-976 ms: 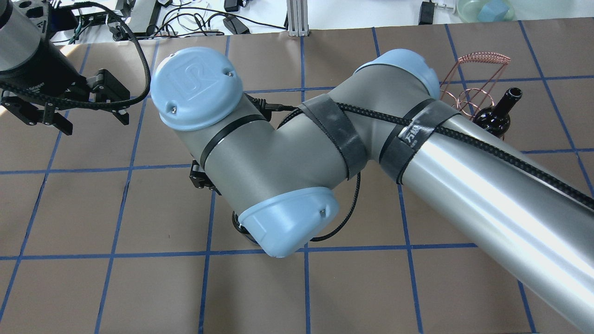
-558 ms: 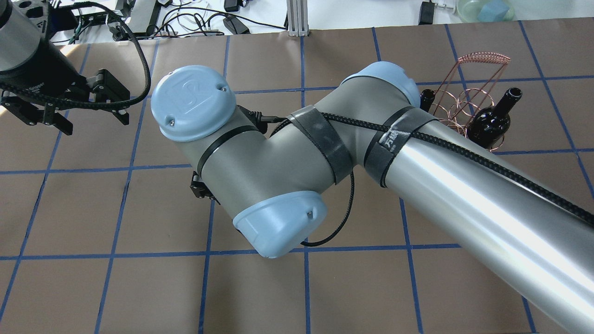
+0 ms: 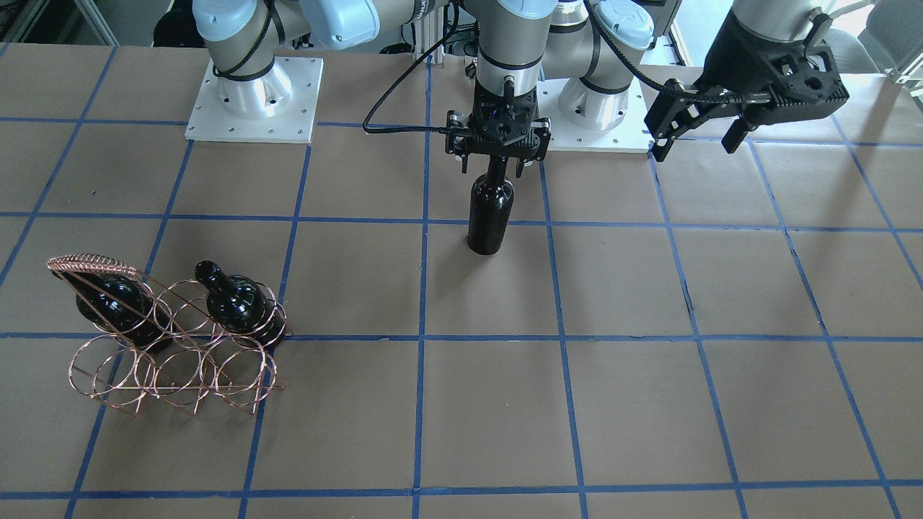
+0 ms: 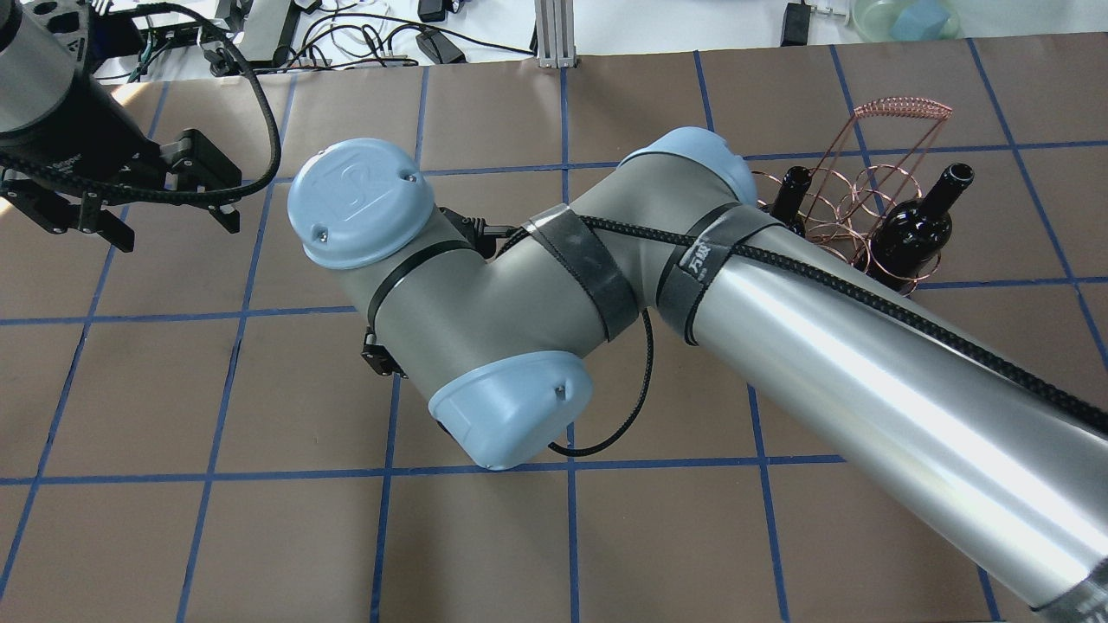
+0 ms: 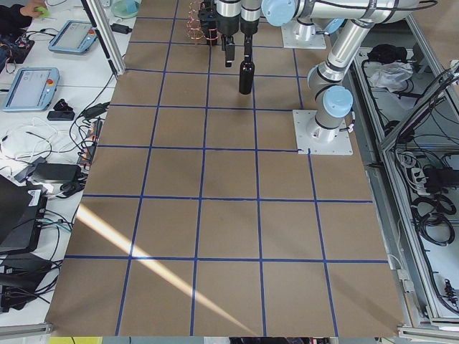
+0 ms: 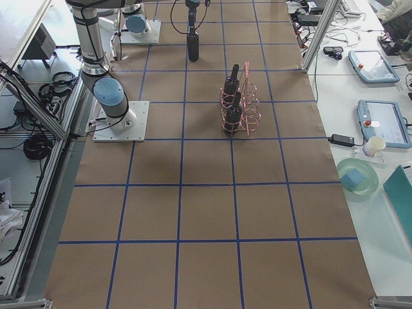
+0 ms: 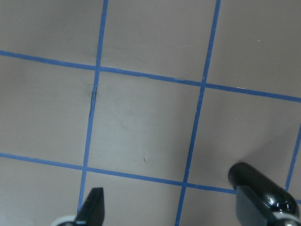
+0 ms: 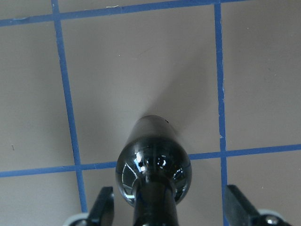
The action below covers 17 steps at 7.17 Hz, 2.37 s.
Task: Place wine into wine basket
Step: 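Close the right gripper on the bottle neck and lift it, then carry the bottle with the right gripper over the copper wine rack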
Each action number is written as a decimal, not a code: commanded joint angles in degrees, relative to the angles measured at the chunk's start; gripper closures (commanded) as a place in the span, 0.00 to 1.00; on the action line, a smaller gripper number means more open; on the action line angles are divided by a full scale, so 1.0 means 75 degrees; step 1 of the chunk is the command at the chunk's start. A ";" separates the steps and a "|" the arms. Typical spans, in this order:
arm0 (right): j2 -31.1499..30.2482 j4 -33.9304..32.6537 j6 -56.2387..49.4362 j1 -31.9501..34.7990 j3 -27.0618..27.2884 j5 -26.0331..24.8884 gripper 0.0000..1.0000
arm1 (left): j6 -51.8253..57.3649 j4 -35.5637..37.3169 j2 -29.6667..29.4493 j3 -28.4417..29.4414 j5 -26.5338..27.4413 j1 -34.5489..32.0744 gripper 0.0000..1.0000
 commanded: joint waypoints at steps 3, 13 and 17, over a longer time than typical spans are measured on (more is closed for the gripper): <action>0.0071 -0.0004 0.0013 -0.0010 0.0004 0.0106 0.29 | 0.0000 0.0000 0.0009 -0.0012 0.0001 0.0000 0.00; 0.0047 -0.0004 -0.0022 -0.0022 -0.0019 0.0468 0.82 | 0.0000 0.0000 0.0020 -0.0012 0.0001 -0.0011 0.00; -0.0992 0.1279 -0.0476 -0.0745 -0.0137 0.0317 1.00 | -0.0292 0.0000 -0.0120 -0.0093 -0.0034 -0.0315 0.00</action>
